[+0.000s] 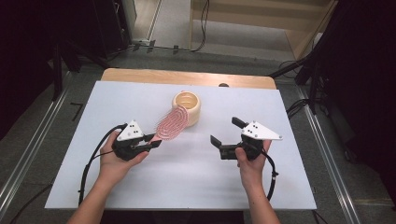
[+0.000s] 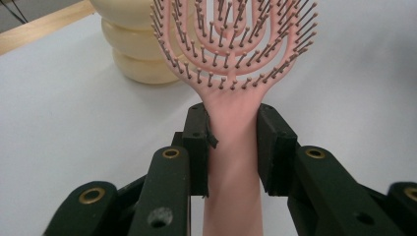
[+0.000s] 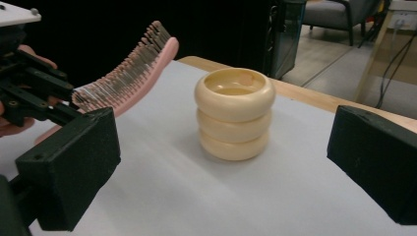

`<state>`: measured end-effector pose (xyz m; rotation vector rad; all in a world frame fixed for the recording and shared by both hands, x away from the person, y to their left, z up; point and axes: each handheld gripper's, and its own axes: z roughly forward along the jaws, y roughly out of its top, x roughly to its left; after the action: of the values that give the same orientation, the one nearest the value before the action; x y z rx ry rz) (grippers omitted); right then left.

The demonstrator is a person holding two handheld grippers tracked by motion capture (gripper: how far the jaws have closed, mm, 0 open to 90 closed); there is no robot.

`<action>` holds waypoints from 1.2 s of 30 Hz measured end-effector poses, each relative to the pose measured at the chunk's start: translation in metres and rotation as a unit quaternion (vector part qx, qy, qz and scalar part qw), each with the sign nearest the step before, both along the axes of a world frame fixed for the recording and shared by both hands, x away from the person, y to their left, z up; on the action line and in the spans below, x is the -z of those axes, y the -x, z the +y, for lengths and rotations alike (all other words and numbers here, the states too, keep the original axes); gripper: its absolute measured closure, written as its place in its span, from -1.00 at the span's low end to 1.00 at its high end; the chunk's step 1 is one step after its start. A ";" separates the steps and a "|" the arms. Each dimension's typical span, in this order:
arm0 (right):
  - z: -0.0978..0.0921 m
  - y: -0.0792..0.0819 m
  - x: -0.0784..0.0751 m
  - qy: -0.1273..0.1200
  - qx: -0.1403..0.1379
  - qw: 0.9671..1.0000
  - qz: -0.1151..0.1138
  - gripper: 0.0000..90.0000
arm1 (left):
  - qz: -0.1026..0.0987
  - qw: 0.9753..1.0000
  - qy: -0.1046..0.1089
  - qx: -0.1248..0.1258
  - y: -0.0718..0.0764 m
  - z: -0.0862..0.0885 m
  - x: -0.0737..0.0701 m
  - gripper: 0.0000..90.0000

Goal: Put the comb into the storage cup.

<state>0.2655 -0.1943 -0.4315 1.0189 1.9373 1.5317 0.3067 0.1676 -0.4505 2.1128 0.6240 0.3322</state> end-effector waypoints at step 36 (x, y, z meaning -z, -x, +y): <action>0.057 0.009 0.009 -0.092 -0.079 0.989 0.081 -1.00 | -0.037 0.995 0.091 -0.003 0.033 -0.030 0.008 0.56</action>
<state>0.2569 -0.1371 -0.4409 1.1209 2.0592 1.7934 0.2742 0.1381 -0.4589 1.9170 0.5949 0.3433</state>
